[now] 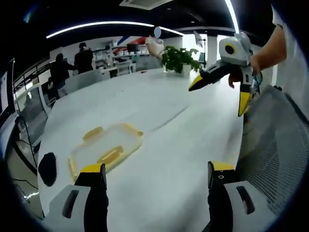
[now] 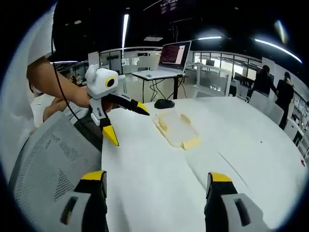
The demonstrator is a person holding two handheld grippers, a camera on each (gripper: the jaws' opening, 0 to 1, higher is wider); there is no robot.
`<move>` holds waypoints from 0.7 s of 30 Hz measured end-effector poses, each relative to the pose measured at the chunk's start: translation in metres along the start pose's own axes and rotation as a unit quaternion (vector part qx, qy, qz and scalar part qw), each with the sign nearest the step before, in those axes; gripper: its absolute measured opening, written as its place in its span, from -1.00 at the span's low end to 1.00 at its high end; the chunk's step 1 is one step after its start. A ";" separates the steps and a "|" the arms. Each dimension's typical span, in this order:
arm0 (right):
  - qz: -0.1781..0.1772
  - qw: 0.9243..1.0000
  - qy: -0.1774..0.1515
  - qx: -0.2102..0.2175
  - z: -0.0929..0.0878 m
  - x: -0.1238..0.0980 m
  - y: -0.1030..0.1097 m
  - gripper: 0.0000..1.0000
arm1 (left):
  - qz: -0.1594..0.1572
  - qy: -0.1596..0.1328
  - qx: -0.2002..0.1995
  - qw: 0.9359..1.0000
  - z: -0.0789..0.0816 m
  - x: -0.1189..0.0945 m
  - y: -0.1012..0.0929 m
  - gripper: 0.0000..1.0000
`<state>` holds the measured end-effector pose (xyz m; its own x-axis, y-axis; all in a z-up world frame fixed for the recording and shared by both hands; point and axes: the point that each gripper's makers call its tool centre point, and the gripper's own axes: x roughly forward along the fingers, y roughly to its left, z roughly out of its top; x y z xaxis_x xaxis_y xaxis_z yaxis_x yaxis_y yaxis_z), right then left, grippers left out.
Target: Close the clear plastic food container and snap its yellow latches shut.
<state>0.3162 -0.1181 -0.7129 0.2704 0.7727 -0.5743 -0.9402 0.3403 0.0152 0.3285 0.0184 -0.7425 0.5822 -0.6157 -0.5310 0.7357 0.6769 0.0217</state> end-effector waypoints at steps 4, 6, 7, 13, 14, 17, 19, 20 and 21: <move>0.005 1.000 -0.002 -0.003 0.005 0.008 0.000 0.69 | 0.003 0.000 0.003 1.000 0.000 -0.002 0.008 0.70; 0.008 1.000 -0.001 -0.005 0.007 0.012 0.000 0.68 | 0.005 0.001 0.004 1.000 -0.001 -0.002 0.012 0.69; 0.011 1.000 -0.002 -0.006 0.008 0.013 0.001 0.68 | 0.005 0.002 0.005 1.000 -0.001 -0.003 0.013 0.69; 0.013 1.000 0.002 -0.007 0.009 0.020 -0.001 0.68 | 0.005 0.007 0.011 1.000 -0.004 -0.002 0.018 0.68; 0.014 1.000 0.003 -0.007 0.009 0.021 -0.001 0.67 | 0.005 0.008 0.010 1.000 -0.005 -0.003 0.019 0.68; 0.017 1.000 0.004 -0.009 0.010 0.024 -0.002 0.67 | 0.005 0.011 0.010 1.000 -0.007 -0.003 0.023 0.68; 0.018 1.000 0.005 -0.010 0.010 0.026 -0.003 0.67 | 0.006 0.012 0.011 1.000 -0.008 -0.003 0.025 0.67; 0.018 1.000 0.005 -0.010 0.011 0.027 -0.004 0.67 | 0.005 0.014 0.011 1.000 -0.009 -0.003 0.026 0.67; 0.019 1.000 0.005 -0.010 0.012 0.028 -0.004 0.67 | 0.005 0.014 0.012 1.000 -0.009 -0.003 0.027 0.67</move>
<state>0.3299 -0.0914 -0.7190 0.2328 0.7794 -0.5816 -0.9537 0.3001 0.0204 0.3430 0.0423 -0.7479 0.5800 -0.5966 -0.5547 0.7379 0.6732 0.0475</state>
